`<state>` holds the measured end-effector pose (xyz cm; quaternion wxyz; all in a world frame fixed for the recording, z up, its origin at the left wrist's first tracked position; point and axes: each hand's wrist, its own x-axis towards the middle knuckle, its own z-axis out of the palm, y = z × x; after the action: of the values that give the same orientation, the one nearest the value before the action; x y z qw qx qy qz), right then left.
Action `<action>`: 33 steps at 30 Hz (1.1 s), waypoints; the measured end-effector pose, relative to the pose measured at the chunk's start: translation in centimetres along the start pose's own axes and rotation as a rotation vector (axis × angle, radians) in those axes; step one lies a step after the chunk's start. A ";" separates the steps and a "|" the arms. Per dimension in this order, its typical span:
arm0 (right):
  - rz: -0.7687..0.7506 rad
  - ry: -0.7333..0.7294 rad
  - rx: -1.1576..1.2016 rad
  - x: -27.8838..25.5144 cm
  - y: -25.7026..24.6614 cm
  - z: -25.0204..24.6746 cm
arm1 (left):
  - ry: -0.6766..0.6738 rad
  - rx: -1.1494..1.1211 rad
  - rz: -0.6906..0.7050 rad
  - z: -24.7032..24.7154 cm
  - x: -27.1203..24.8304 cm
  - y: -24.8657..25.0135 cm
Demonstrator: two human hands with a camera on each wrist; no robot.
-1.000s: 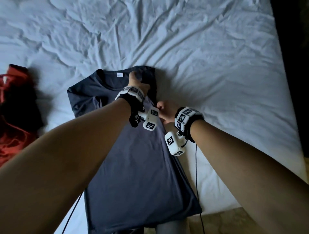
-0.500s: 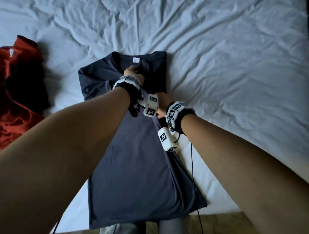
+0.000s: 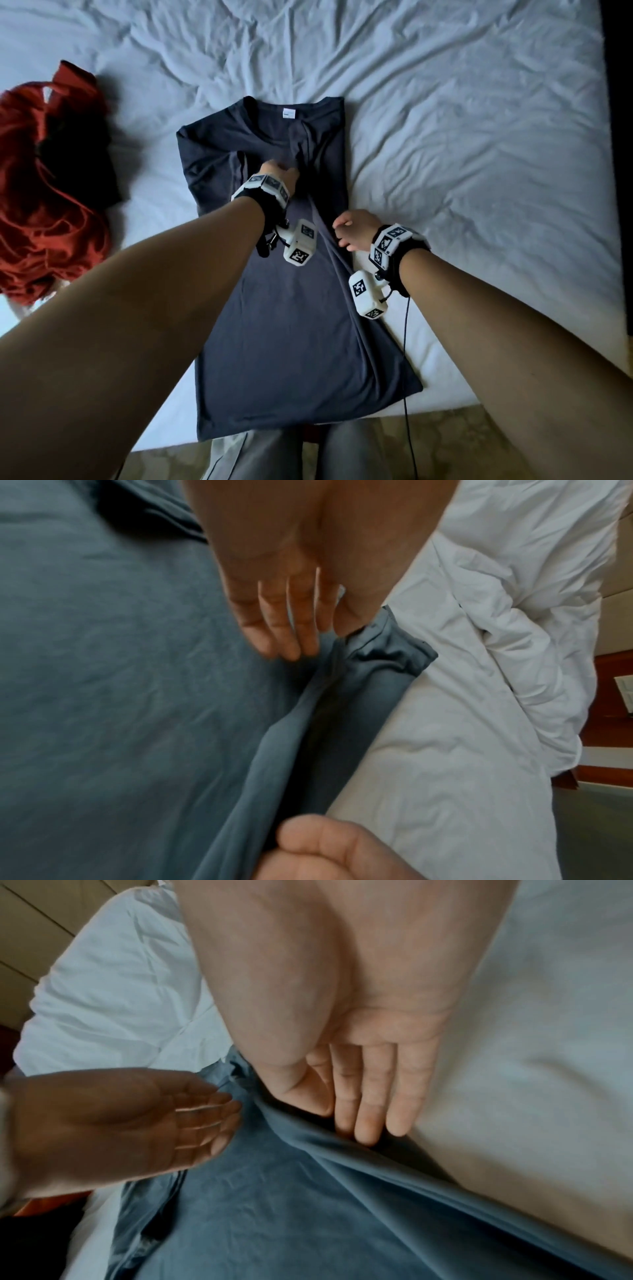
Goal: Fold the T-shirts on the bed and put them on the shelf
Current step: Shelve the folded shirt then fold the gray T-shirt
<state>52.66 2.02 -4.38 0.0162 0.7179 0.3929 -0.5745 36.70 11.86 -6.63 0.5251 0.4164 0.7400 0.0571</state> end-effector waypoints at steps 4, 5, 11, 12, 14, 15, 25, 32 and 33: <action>0.067 0.015 -0.116 -2.6 3.1 0.4 | -0.165 -0.128 -0.064 1.6 -3.4 -2.0; 0.091 0.028 -0.135 -3.2 4.0 0.7 | -0.193 -0.137 -0.082 2.2 -4.2 -2.6; 0.204 0.015 -0.173 -6.2 9.9 2.4 | -0.291 -0.156 -0.153 5.3 -7.3 -6.5; 0.208 0.010 -0.177 -6.4 11.0 2.7 | -0.304 -0.154 -0.157 5.8 -7.9 -7.1; 0.221 0.000 -0.180 -6.2 13.9 3.4 | -0.324 -0.152 -0.162 6.5 -9.1 -8.2; 0.235 0.001 -0.171 -6.2 15.1 3.7 | -0.337 -0.148 -0.166 6.8 -9.8 -8.7; 0.185 -0.072 -0.176 -10.6 20.9 5.1 | -0.336 -0.215 -0.240 9.6 -16.2 -14.9; -0.069 -0.123 -0.154 -13.9 21.2 5.7 | -0.245 -0.272 -0.167 10.6 -20.4 -17.2; -0.117 -0.125 -0.170 -14.3 20.9 6.0 | -0.253 -0.288 -0.165 10.7 -21.0 -17.4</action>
<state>59.48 -23.04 -3.36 0.0680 0.6527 0.4796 -0.5825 37.98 -17.33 -5.11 0.6710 0.2787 0.6839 0.0664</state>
